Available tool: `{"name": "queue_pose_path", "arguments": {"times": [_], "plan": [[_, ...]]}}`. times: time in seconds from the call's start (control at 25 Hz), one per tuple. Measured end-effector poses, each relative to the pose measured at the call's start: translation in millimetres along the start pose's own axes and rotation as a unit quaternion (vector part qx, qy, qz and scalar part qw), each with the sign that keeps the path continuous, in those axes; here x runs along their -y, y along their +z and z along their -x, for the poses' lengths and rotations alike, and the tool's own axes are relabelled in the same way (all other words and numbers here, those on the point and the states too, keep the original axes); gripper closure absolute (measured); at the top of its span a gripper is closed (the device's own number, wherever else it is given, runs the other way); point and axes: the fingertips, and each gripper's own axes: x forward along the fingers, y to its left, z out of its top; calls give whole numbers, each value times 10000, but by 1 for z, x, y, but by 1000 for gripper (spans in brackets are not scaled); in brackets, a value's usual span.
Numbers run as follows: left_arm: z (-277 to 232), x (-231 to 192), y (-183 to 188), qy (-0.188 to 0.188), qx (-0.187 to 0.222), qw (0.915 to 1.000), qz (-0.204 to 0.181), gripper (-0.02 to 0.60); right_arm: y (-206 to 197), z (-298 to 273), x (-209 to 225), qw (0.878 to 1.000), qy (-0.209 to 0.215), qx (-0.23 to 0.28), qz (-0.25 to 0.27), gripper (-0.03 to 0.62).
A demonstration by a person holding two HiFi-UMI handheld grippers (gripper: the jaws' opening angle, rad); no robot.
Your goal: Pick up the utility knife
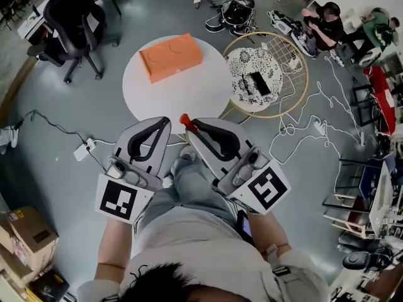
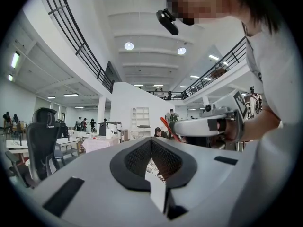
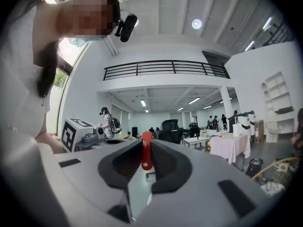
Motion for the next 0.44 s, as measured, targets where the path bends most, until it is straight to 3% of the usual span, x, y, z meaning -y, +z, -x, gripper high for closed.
{"name": "queue_pose_path", "arguments": {"times": [0.44], "plan": [[6,3,8,-24,49,9999,-93,571,9,0,-11,9999,62,109,36,539]]}}
